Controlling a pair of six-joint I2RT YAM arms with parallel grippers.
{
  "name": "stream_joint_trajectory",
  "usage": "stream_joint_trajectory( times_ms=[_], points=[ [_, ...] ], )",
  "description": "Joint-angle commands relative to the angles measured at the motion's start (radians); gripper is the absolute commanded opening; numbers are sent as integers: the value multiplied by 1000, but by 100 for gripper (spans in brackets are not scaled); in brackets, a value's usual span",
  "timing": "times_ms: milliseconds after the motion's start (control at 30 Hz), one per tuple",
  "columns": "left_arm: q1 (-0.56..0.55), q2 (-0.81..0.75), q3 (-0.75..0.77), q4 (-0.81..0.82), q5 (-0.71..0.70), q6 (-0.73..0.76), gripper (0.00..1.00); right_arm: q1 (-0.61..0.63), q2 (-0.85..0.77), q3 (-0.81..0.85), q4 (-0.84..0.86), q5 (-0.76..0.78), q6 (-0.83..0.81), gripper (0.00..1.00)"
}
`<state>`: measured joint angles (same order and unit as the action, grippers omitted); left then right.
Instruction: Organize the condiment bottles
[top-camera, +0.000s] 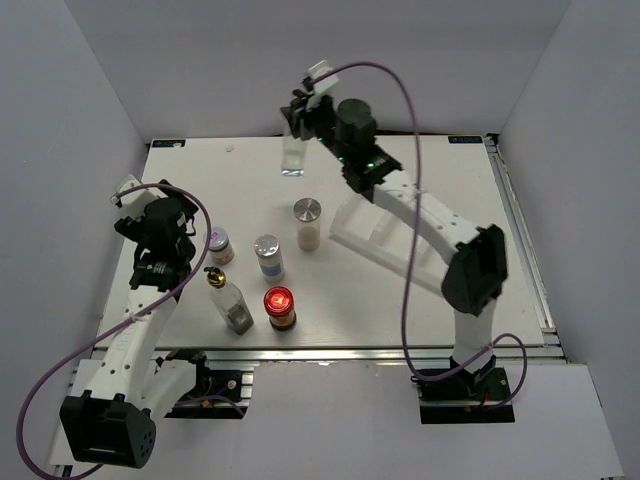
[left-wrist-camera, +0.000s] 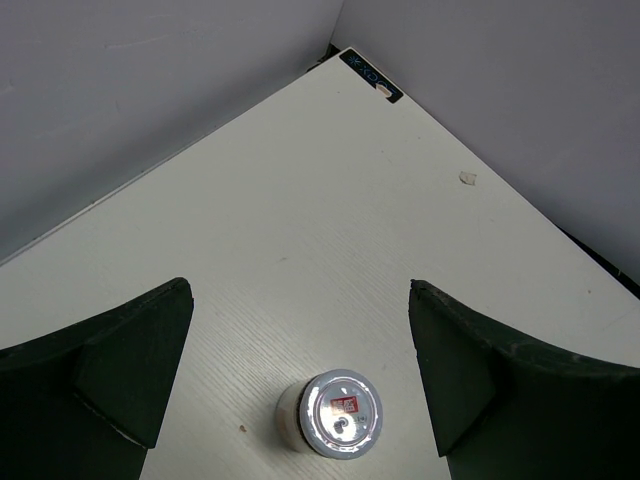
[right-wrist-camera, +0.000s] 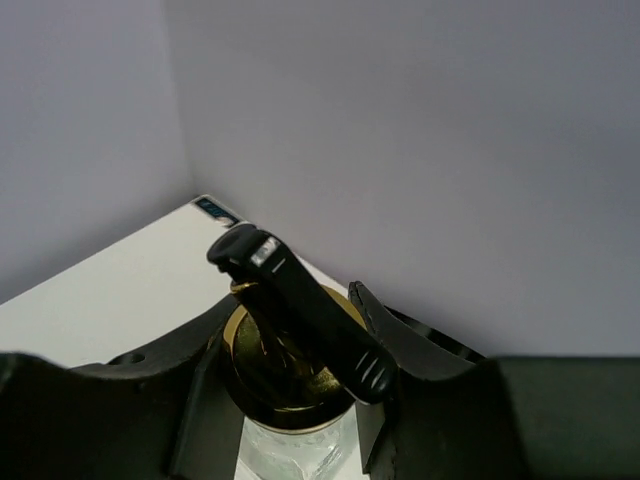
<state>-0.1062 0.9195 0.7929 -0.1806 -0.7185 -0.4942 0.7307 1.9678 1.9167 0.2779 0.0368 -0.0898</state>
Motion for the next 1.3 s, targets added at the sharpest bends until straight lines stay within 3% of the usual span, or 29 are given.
stream_joint_trajectory(
  times_ms=[0,267,467,700,1267],
  points=[
    [2,-19,-1,-16,-18,-6,98,-79,-265,-94,49,124,-34,0],
    [2,5,3,-16,-21,-15,98,-209,-746,-569,-61,438,-28,0],
    [2,35,20,-42,-42,-26,98,-266,-961,-729,-167,728,2,0],
    [3,38,23,-46,-36,-27,98,-309,-1024,-840,-177,796,38,0],
    [2,38,22,-53,-48,-27,98,-416,-981,-981,-101,735,113,0]
  ],
)
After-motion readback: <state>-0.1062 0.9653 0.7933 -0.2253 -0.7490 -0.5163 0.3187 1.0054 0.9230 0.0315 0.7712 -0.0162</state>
